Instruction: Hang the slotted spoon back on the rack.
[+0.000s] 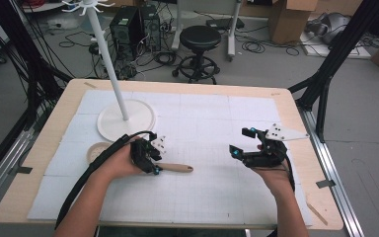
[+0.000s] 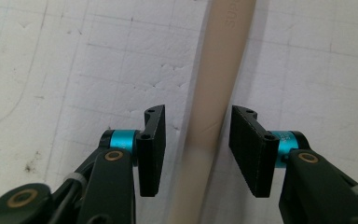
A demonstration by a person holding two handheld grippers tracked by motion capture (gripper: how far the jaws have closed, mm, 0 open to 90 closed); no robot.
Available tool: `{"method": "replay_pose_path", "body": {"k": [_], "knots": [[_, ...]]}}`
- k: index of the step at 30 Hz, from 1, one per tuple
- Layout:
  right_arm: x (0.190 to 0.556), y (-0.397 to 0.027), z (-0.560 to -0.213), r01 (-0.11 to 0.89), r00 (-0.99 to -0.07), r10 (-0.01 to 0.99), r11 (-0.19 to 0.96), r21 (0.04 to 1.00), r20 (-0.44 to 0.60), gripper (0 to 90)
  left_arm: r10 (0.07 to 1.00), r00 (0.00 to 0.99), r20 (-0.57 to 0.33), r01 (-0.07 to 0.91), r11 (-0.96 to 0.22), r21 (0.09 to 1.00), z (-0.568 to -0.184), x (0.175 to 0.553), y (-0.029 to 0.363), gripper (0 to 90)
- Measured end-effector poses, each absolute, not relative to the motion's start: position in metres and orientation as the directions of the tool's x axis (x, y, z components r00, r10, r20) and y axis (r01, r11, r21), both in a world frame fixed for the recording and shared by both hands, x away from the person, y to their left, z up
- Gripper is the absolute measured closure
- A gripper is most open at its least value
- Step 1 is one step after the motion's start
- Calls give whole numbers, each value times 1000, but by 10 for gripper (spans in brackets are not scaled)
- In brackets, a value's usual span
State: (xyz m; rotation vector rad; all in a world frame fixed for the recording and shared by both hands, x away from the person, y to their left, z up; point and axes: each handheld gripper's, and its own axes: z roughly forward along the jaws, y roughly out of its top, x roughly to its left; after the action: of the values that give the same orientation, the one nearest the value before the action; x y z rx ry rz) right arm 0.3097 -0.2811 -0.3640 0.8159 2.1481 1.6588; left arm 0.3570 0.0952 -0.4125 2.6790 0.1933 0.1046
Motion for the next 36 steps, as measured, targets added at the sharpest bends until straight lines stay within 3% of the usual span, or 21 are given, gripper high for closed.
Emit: {"method": "replay_pose_path", "body": {"k": [13, 27, 36], "knots": [[310, -281, -364, 250, -789, 607, 167, 954, 100, 161, 151, 988, -22, 148, -910, 387, -414, 363, 89, 676], [310, -280, -366, 257, -790, 604, 171, 951, 105, 161, 107, 994, 19, 93, -928, 361, -410, 357, 85, 741], [310, -281, -366, 254, -790, 604, 166, 953, 105, 162, 153, 988, 25, 123, -875, 468, -385, 355, 105, 741]]}}
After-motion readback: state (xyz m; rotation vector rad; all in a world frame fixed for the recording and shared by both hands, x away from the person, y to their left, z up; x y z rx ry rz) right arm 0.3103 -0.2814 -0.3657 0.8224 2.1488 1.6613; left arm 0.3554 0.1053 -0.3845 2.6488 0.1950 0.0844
